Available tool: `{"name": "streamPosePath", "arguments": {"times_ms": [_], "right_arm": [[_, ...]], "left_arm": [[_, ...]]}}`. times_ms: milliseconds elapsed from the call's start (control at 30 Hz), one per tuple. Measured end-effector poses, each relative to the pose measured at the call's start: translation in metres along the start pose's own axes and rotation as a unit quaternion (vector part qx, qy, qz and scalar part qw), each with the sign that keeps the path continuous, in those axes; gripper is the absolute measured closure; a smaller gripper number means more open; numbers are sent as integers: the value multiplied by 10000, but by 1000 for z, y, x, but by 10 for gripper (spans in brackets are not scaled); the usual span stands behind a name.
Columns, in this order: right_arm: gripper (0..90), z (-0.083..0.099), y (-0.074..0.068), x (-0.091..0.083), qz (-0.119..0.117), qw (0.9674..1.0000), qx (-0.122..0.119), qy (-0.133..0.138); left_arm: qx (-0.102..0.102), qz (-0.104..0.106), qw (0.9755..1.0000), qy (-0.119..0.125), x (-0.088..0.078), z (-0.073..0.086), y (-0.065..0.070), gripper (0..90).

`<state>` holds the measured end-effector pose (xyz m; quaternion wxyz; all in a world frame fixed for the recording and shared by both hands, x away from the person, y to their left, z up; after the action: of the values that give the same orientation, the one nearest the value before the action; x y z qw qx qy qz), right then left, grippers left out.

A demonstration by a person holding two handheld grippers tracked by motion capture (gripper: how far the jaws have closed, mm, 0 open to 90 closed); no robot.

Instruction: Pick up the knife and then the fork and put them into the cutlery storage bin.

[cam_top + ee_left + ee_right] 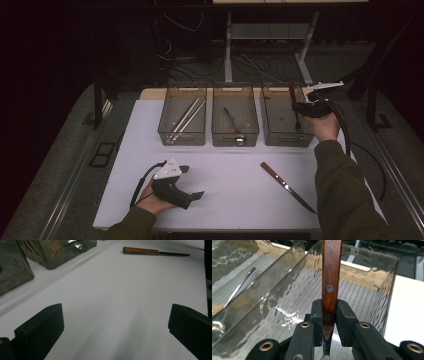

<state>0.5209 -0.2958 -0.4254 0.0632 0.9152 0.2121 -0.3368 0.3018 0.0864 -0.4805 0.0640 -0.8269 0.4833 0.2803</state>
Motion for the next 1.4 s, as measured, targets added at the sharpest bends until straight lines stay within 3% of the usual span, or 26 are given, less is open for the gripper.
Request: {"name": "streamPosePath", "arguments": {"times_ms": [333,500,533,567,700,967,1267,1400], "right_arm": [[771,18,1,9,-45,9992,-48,-400],[762,19,0,10,-95,9988,-111,-458],[743,19,0,11,-70,9987,-126,-490],[669,19,0,12,-46,9987,-123,-493],[548,15,-1,10,-92,9995,-28,-317],[481,10,-3,-5,-359,9992,84,-135],[444,6,-24,-36,-701,9974,93,168],[426,11,-37,-46,-726,9972,-103,155]], "left_arm": [[2,3,10000,8,1,0,0,0],[-5,8,10000,7,1,0,0,0],[6,8,10000,2,1,0,0,0],[3,8,10000,4,1,0,0,0],[7,10,10000,-1,1,0,0,0],[13,8,10000,-4,0,0,0,0],[6,-7,10000,42,-2,-1,1,0],[2,-7,10000,25,-2,-1,0,0]]}}
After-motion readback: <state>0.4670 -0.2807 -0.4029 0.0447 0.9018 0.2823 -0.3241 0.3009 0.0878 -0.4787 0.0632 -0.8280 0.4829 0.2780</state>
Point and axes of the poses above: each handheld gripper's, and its own axes: x roughly forward along the jaws, z roughly out of its underside, y roughly to its right, the point moved 8 cm from there along x, roughly forward along the jaws, and after that the axes turned 3 degrees about -x, right-handed, at the moved point
